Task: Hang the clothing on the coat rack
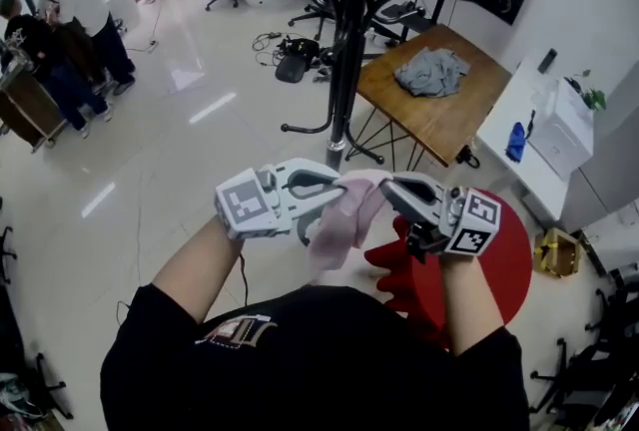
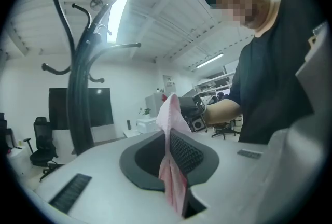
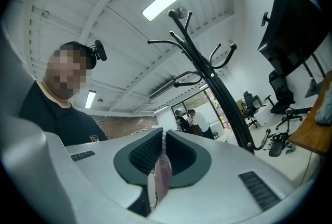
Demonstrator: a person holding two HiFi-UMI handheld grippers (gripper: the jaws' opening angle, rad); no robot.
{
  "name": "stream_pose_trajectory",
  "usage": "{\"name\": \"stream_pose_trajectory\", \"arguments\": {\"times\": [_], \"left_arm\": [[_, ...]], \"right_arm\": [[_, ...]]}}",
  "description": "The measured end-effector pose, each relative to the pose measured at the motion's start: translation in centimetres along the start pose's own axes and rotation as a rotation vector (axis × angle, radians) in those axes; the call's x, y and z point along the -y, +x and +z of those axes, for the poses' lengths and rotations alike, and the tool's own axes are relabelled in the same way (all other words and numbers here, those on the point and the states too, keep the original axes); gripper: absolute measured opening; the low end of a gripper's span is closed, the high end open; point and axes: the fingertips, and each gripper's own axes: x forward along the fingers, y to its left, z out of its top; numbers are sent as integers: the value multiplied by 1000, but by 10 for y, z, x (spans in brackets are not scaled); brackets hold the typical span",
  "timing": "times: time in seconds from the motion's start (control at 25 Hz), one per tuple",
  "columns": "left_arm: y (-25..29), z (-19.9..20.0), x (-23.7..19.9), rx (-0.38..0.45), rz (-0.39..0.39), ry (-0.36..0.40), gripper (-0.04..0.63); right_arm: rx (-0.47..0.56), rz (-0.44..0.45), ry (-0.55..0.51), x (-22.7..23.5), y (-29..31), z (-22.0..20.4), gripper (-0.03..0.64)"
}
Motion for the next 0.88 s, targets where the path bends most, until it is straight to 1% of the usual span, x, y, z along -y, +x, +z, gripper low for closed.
{"name": "stream_pose_trajectory", "arguments": {"times": [0.2, 0.4, 0.64, 0.76, 0.88], "left_arm": [[-60, -16, -43, -23, 65, -17, 20], [-132, -32, -109, -41, 103, -30, 20], [-141, -28, -121, -40, 142, -23, 20], [-143, -21, -123, -31, 140, 8, 20], [-148, -5, -121, -8, 132, 40, 20]], "right_arm": [[10, 13, 11, 20, 71, -9, 9], [20, 3, 29, 57, 163, -12, 9], [31, 18, 45, 58, 172, -9, 9], [43, 31, 31, 54, 175, -4, 9], [62, 43, 8, 43, 179, 6, 9]]}}
